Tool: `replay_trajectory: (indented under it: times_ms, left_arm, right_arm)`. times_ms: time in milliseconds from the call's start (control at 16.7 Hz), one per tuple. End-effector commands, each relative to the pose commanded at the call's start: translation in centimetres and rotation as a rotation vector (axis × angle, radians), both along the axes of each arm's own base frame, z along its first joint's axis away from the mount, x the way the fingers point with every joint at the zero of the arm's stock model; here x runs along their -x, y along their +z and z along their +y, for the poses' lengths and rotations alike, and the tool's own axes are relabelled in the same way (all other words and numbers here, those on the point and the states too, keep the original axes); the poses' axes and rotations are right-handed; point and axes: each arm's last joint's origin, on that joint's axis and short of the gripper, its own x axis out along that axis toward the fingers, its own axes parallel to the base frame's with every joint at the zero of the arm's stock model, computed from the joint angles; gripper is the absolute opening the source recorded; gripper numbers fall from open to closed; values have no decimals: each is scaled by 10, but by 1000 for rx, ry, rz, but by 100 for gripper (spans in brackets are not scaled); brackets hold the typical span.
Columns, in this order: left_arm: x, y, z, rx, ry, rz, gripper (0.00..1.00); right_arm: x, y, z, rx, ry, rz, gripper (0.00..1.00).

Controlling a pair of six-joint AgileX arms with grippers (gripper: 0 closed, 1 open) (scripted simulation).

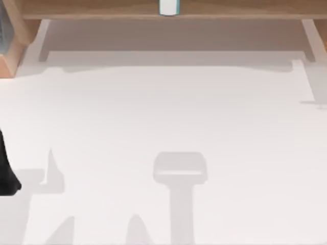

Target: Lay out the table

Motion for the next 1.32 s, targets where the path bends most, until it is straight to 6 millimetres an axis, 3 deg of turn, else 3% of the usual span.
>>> replay_trajectory:
  times_ms: [480,840,1320]
  left_arm:
    - [0,0,0,0,0,0,100]
    - [0,0,0,0,0,0,100]
    - [0,0,0,0,0,0,100]
  right_arm:
    - [-59,2,-2,5,-1,-9,0]
    - [-64,0,-2,-1,-2,0,0]
    - [-122,1,-4,-1,-8,-1,0]
